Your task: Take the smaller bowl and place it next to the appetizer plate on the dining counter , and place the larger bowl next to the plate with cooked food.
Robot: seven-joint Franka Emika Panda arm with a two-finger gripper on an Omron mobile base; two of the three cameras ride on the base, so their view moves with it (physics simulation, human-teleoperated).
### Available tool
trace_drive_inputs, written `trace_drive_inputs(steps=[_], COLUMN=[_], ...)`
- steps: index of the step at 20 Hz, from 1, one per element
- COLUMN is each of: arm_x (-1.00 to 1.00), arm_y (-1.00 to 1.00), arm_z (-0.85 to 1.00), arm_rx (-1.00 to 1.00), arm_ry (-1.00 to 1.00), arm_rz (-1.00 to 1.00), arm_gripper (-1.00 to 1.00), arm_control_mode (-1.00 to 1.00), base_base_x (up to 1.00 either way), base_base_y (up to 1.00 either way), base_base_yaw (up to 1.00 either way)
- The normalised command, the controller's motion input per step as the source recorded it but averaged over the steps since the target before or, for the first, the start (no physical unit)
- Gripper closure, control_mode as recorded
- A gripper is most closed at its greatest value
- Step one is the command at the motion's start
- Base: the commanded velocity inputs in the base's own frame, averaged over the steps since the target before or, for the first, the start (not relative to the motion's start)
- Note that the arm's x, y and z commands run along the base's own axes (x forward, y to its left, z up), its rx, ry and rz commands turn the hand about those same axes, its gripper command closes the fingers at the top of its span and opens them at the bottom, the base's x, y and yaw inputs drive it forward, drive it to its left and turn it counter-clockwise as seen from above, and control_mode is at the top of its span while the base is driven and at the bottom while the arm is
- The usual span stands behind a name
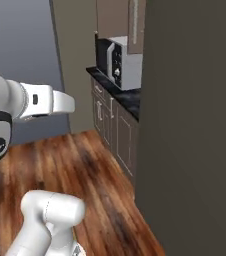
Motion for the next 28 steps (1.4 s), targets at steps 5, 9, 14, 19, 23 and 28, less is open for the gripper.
trace_drive_inputs(steps=[5, 9, 14, 19, 23, 28], arm_x=[0.00, 0.00, 0.00, 0.00, 0.00, 0.00], arm_y=[0.00, 0.00, 0.00, 0.00, 0.00, 0.00], arm_z=[0.00, 0.00, 0.00, 0.00, 0.00, 0.00], arm_rx=[0.00, 0.00, 0.00, 0.00, 0.00, 0.00], arm_ry=[0.00, 0.00, 0.00, 0.00, 0.00, 0.00], arm_rz=[0.00, 0.00, 0.00, 0.00, 0.00, 0.00], arm_gripper=[-1.00, -1.00, -1.00, -1.00, -1.00, -1.00], arm_control_mode=[1.00, 1.00, 1.00, 1.00, 1.00, 1.00], base_base_x=[0.57, 0.27, 0.20, 0.10, 0.00, 0.39], base_base_y=[0.78, 1.00, 1.00, 1.00, 1.00, 0.96], base_base_yaw=[-0.65, -0.43, -0.39, -0.41, -0.41, -0.38])
